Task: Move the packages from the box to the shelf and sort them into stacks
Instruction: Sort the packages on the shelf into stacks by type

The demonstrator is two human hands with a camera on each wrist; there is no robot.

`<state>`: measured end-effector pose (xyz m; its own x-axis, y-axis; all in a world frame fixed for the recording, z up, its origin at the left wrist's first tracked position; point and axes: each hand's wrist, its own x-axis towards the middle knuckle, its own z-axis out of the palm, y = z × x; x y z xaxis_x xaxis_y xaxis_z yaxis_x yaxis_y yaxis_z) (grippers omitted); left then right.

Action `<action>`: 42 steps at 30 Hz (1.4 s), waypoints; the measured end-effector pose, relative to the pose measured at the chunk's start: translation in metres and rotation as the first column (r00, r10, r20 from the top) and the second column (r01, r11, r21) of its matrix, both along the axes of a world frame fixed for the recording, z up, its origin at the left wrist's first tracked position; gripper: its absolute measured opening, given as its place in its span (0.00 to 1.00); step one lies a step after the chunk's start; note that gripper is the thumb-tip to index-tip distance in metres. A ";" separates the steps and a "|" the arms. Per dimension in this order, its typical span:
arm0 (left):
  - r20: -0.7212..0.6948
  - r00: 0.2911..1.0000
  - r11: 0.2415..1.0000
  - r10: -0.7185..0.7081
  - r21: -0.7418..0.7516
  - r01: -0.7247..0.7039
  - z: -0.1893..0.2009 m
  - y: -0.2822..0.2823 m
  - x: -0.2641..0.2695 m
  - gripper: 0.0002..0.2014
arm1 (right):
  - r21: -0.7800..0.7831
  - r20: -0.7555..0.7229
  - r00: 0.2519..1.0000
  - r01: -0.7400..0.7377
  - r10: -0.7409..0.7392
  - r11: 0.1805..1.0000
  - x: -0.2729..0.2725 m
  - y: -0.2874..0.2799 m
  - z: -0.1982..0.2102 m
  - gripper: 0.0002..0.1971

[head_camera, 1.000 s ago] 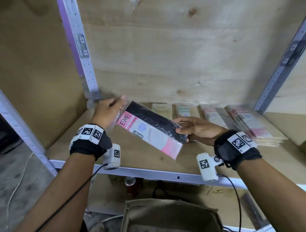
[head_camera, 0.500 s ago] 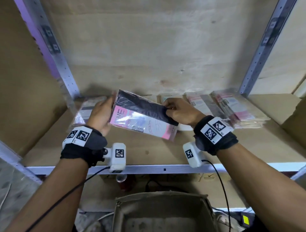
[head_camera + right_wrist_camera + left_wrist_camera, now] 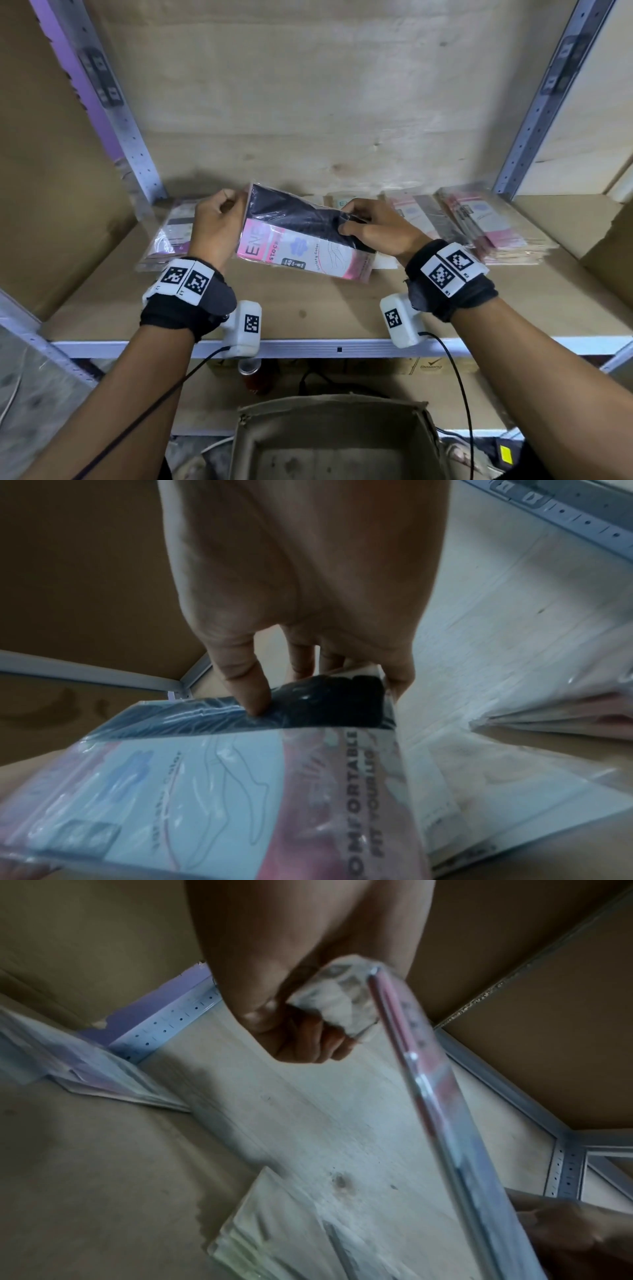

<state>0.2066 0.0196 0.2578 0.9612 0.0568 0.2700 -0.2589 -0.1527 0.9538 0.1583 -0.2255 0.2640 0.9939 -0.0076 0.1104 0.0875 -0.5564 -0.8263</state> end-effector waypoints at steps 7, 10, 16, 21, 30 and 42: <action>0.090 0.996 0.975 0.021 0.220 -0.040 0.001 0.008 -0.001 0.41 | 0.003 0.016 0.999 0.047 -0.047 0.999 0.000 0.000 0.001 0.05; 0.188 0.981 0.937 -0.034 0.347 -0.034 0.002 0.007 -0.005 0.34 | 0.024 0.034 0.998 0.048 -0.048 0.999 -0.001 0.001 0.002 0.02; 0.370 0.929 0.867 0.015 0.458 -0.196 0.006 0.004 -0.009 0.28 | 0.041 0.032 0.999 0.042 -0.044 0.998 0.003 0.005 0.000 0.05; 0.391 0.920 0.858 0.005 0.471 -0.206 0.006 0.002 -0.008 0.27 | 0.040 0.017 0.999 0.032 -0.032 0.999 0.000 0.004 0.001 0.05; 0.415 0.910 0.871 0.025 0.438 -0.224 0.006 -0.001 -0.005 0.26 | 0.085 -0.007 1.000 -0.001 0.002 0.996 -0.002 0.005 0.007 0.03; -0.225 0.960 0.984 -0.166 -0.106 0.146 0.003 0.003 -0.009 0.29 | 0.567 -0.086 0.993 0.112 -0.076 0.816 -0.004 -0.002 0.009 0.09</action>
<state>0.1973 0.0230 0.2609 0.9956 -0.0853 0.0393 -0.0429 -0.0408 0.9982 0.1543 -0.2270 0.2728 0.9895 -0.1446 0.0003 0.0020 0.0122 -0.9999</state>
